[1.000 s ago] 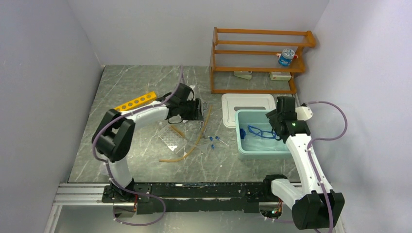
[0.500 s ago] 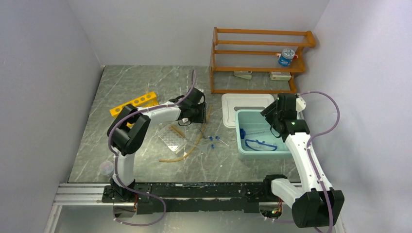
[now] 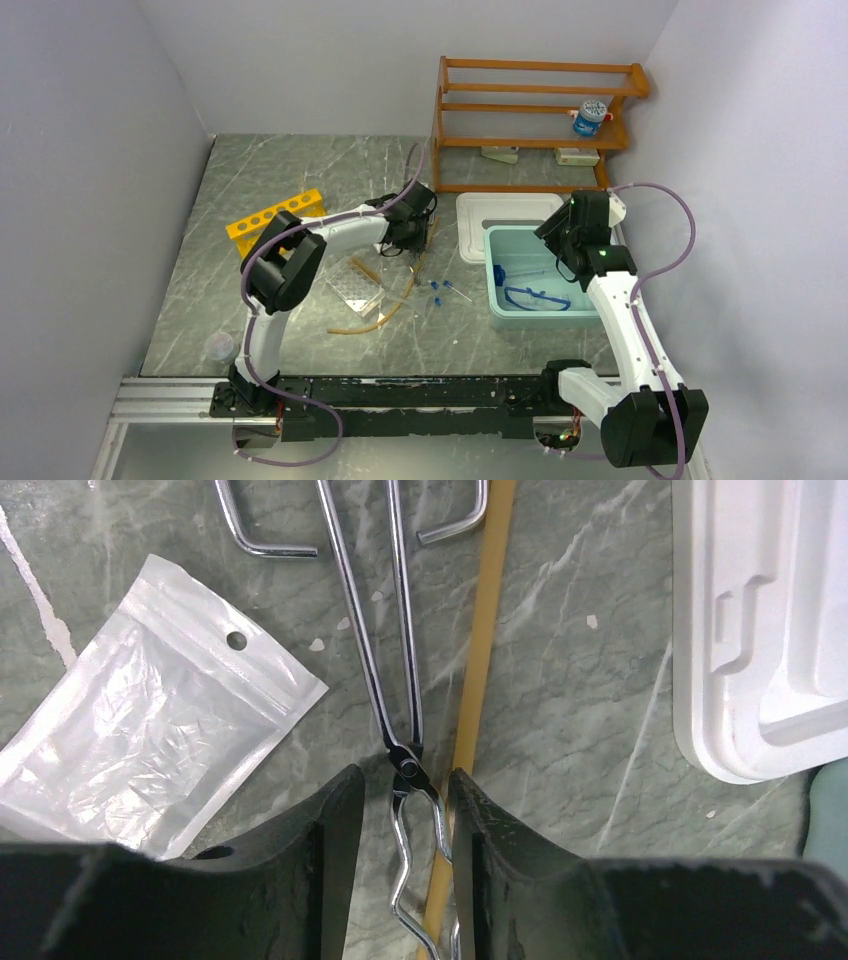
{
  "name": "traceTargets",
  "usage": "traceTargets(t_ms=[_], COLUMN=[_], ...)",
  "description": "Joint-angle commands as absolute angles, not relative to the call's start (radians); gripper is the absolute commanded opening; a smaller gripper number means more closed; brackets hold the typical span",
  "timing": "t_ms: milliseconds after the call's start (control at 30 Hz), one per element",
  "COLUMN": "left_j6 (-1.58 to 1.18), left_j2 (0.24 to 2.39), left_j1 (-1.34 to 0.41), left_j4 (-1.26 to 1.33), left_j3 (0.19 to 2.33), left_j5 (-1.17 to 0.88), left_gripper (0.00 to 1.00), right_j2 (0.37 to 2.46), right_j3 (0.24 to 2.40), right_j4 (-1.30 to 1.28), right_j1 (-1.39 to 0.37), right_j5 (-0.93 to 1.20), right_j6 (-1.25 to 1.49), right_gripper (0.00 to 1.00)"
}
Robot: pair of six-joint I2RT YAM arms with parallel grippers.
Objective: Organize the chemistry lab equipment
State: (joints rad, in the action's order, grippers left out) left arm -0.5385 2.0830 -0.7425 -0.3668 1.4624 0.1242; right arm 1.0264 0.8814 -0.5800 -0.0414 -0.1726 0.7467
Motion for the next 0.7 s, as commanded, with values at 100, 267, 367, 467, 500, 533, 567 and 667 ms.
traceTargets(t_ms=[100,267,367,467,500,533,567,667], left_j6=[-0.491,-0.444,-0.428,-0.42,-0.42,-0.42,-0.418,-0.41], left_j2=[2.048,2.126,2.156,2.18,2.19,2.2,2.208,2.231], left_j1=[-0.756,-0.757,-0.758,-0.76,-0.761,-0.762,-0.762,-0.763], left_j4=[-0.375,-0.454,-0.479,-0.496,-0.51,-0.523,-0.531,-0.548], left_j3=[1.476,1.546,1.562,1.568,1.573,1.577,1.58,1.579], left_j5=[0.169,0.166,0.152,0.137,0.144,0.147,0.148,0.141], left_gripper=[0.45,0.36,0.32,0.29,0.3,0.3,0.3,0.24], right_j2=[1.037,1.043,1.04,1.035,1.033,1.032,1.032,1.033], right_j3=[0.895,0.897,0.899,0.899,0.899,0.897,0.897,0.898], right_j4=[-0.547,-0.546,-0.548,-0.549,-0.548,-0.546,-0.546,-0.542], right_j1=[-0.041,-0.043,-0.042,-0.043,-0.043,-0.044,-0.044,-0.045], right_j5=[-0.156,-0.153,-0.156,-0.161,-0.162,-0.162,-0.161,-0.157], right_j6=[0.728,0.728,0.729,0.732,0.732,0.733,0.734,0.736], right_gripper=[0.57,0.56,0.56,0.55,0.55,0.55,0.55,0.55])
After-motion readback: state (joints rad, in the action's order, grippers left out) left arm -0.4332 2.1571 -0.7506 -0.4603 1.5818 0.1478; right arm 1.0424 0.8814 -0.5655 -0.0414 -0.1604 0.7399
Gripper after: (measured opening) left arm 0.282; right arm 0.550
